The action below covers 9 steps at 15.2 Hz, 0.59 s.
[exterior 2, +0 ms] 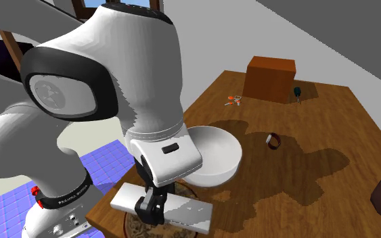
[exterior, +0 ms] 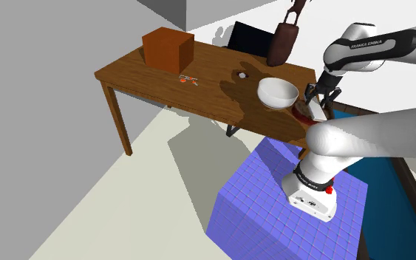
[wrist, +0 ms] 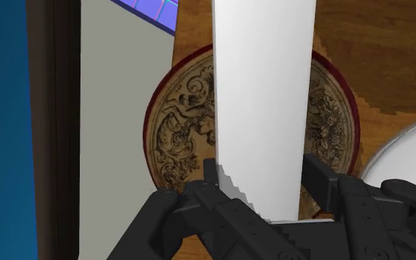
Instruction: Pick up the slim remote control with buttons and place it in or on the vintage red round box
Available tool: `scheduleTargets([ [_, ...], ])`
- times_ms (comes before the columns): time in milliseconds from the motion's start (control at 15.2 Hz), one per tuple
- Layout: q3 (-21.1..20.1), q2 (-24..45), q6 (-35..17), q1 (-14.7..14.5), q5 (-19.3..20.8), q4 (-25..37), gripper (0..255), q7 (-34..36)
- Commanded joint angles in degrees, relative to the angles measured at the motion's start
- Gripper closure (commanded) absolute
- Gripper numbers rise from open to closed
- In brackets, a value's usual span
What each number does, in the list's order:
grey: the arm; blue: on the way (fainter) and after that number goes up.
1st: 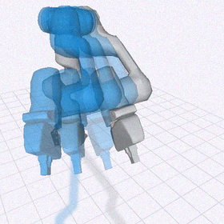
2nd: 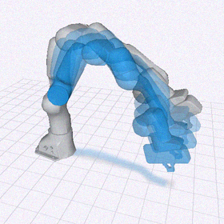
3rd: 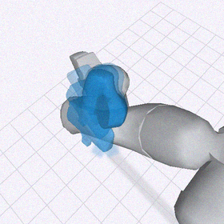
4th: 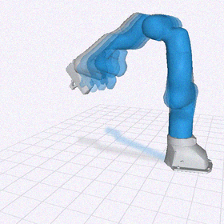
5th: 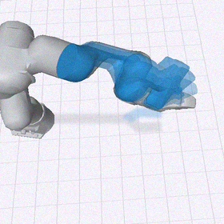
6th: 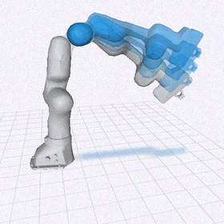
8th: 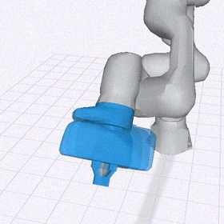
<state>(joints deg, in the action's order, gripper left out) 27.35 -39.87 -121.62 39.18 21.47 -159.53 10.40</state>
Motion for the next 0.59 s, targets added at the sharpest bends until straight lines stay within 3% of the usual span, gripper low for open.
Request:
scheduleTargets([
  [0, 0.0, 0.0, -0.03, 0.0, 0.0, 0.0, 255, 0.0],
  [66, 0.0, 0.0, -0.03, 0.0, 0.0, 0.0, 255, 0.0],
  [132, 0.0, -0.01, -0.03, 0.0, 0.0, 0.0, 0, 0.01],
  [462, 0.0, 0.0, -0.03, 0.0, 0.01, 0.0, 0, 0.0],
  [528, -0.71, -1.18, 2.4, -0.1, -0.54, 1.26, 0, -0.05],
])
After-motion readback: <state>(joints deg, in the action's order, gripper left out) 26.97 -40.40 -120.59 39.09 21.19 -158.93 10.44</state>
